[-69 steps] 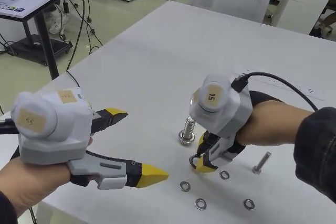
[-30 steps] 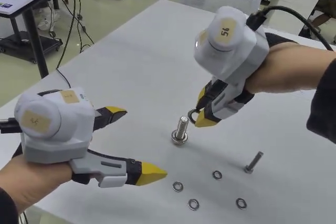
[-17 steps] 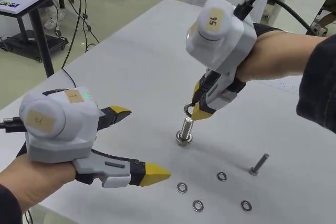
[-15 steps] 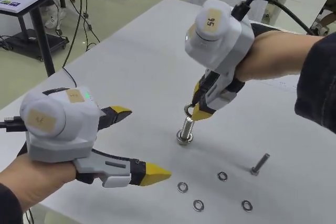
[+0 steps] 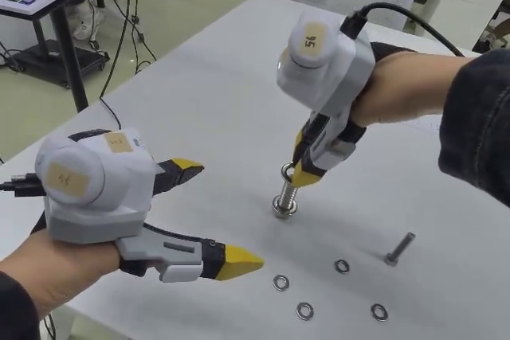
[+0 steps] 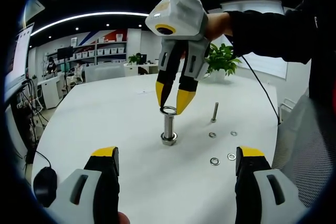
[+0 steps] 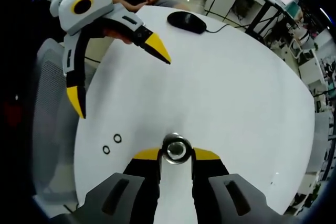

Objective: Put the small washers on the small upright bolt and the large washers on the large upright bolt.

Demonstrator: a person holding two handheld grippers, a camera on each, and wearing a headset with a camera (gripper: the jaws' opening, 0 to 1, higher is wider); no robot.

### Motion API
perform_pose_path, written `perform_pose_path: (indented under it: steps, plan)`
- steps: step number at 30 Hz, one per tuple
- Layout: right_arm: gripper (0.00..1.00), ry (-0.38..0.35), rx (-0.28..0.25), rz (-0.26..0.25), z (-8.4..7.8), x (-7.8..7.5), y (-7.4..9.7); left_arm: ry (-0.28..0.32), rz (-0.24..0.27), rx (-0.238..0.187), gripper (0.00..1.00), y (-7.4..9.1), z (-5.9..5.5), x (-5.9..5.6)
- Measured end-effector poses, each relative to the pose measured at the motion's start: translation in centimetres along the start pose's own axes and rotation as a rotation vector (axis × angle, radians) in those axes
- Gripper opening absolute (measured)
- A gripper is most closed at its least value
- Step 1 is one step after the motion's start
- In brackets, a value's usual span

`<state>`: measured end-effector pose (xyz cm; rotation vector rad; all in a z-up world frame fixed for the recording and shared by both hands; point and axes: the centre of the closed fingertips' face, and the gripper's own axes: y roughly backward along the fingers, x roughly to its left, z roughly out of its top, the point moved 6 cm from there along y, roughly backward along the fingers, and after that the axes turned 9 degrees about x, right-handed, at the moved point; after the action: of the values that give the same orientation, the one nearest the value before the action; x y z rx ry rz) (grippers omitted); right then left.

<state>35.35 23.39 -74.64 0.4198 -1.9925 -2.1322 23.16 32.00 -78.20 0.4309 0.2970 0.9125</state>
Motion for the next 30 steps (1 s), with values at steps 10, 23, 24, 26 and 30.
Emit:
perform_pose_path:
  steps: [10, 23, 24, 26, 30]
  plan:
    - [0.23, -0.002, 0.015, 0.007, -0.1, 0.1, -0.6, 0.003, 0.002, 0.002, 0.92, 0.0, -0.1, 0.0]
    - [0.23, -0.009, 0.020, 0.018, 0.0, 0.2, -1.3, 0.005, 0.004, 0.004, 0.92, 0.1, -0.3, 0.0]
    - [0.23, -0.010, 0.020, 0.020, -0.1, 0.2, -1.4, 0.005, 0.006, 0.004, 0.92, 0.1, -0.3, 0.1]
    - [0.23, -0.013, 0.019, 0.022, -0.1, 0.2, -1.4, 0.006, 0.006, 0.003, 0.92, 0.1, -0.3, 0.1]
    - [0.23, -0.017, 0.021, 0.027, -0.1, 0.2, -1.7, 0.005, 0.005, 0.004, 0.92, 0.1, -0.3, 0.0]
